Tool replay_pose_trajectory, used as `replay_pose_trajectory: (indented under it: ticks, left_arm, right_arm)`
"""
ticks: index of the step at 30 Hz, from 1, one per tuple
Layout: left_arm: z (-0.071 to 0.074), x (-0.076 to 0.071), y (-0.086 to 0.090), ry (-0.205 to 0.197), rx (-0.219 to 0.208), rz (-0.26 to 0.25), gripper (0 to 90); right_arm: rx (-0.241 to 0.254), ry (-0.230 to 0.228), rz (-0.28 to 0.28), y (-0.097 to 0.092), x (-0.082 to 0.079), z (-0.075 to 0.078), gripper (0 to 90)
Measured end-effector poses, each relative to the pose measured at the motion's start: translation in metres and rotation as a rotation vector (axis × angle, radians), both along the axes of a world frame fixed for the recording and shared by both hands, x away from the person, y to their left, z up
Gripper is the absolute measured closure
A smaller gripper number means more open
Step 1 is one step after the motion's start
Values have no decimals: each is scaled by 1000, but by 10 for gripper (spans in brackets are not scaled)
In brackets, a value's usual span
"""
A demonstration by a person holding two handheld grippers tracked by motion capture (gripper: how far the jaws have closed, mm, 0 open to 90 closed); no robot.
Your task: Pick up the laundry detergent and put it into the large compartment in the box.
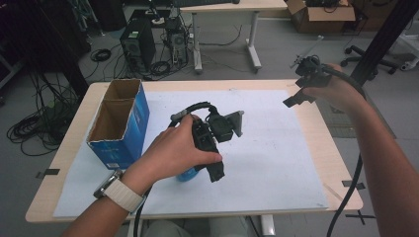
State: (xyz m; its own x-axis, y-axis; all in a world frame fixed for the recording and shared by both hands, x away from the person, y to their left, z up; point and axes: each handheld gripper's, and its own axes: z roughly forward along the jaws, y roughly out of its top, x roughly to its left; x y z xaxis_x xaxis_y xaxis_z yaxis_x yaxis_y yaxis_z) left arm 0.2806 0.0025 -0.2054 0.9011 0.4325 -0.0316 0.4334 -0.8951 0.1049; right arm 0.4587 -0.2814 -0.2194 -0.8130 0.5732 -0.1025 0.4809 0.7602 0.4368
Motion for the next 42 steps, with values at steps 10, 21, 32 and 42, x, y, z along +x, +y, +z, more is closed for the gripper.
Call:
replay_pose_trajectory:
  ticks: [10, 21, 32, 42]
  left_arm:
    - [10, -3, 1, -18, -16, 9, 104]
    - [27, 1, 6, -46, -21, 24, 86]
    - [45, 11, 13, -104, -20, 46, 60]
    - [47, 28, 26, -116, -24, 81, 58]
  right_arm:
    - [6, -9, 4, 0, -2, 2, 66]
    - [-2, -10, 4, 0, -3, 2, 66]
    - [-1, -13, 0, -2, -5, 4, 67]
    - [2, -16, 4, -2, -6, 5, 68]
